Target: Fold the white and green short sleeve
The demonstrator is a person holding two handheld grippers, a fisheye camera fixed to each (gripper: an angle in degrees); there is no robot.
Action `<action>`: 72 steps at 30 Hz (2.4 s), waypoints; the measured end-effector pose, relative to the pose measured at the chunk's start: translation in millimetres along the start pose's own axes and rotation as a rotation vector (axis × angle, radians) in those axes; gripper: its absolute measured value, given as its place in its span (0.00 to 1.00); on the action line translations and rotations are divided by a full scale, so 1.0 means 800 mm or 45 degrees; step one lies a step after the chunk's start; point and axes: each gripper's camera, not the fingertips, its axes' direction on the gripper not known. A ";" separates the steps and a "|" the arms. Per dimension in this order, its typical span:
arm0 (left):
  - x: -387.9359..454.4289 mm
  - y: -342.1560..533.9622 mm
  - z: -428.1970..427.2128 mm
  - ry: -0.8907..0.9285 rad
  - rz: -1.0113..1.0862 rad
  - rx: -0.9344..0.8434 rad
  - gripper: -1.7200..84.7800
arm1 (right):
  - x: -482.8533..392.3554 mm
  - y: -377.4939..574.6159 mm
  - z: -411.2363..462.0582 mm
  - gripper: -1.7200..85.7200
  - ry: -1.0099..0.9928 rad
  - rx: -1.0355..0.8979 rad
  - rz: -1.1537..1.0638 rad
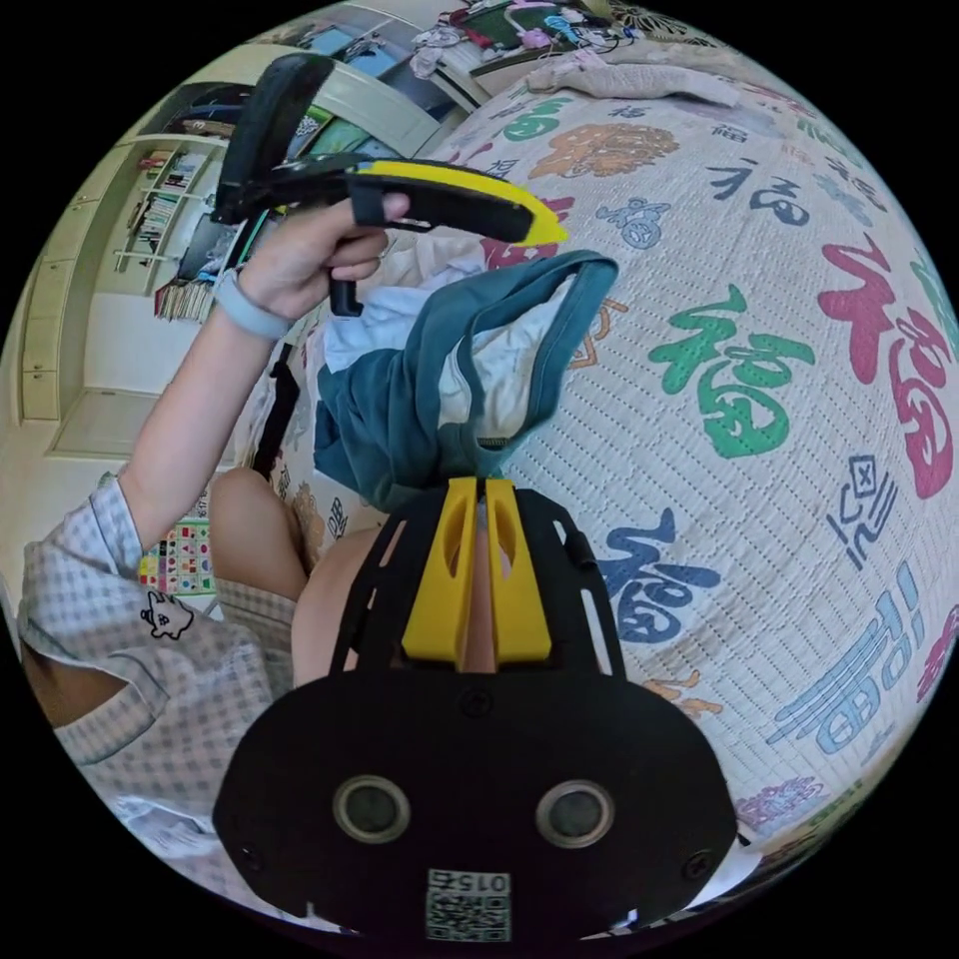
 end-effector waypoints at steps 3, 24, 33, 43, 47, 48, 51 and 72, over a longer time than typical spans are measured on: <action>-0.006 -0.025 0.039 0.024 -0.116 -0.147 0.08 | -0.016 0.007 0.000 0.02 0.010 -0.007 0.010; 0.415 0.533 -0.603 -0.739 -0.219 1.800 0.03 | -0.504 0.238 -0.345 0.02 0.324 1.494 -0.580; 0.580 0.620 -0.693 -0.944 -0.160 2.087 0.02 | -0.654 0.396 -0.435 0.02 0.472 1.856 -0.740; 0.700 0.682 -0.713 -1.201 -0.054 2.359 0.02 | -0.727 0.510 -0.433 0.02 0.581 2.270 -0.764; 0.684 0.687 -0.717 -1.268 -0.030 2.328 0.01 | -0.731 0.501 -0.421 0.02 0.612 2.311 -0.822; 0.670 0.683 -0.715 -1.301 -0.051 2.312 0.01 | -0.731 0.488 -0.414 0.02 0.645 2.304 -0.836; 0.614 0.665 -0.708 -1.360 -0.113 2.238 0.01 | -0.723 0.429 -0.393 0.02 0.734 2.231 -0.840; -0.137 0.522 -0.356 -0.322 -0.653 0.531 0.12 | -0.126 -0.105 -0.118 0.12 0.447 0.349 -0.397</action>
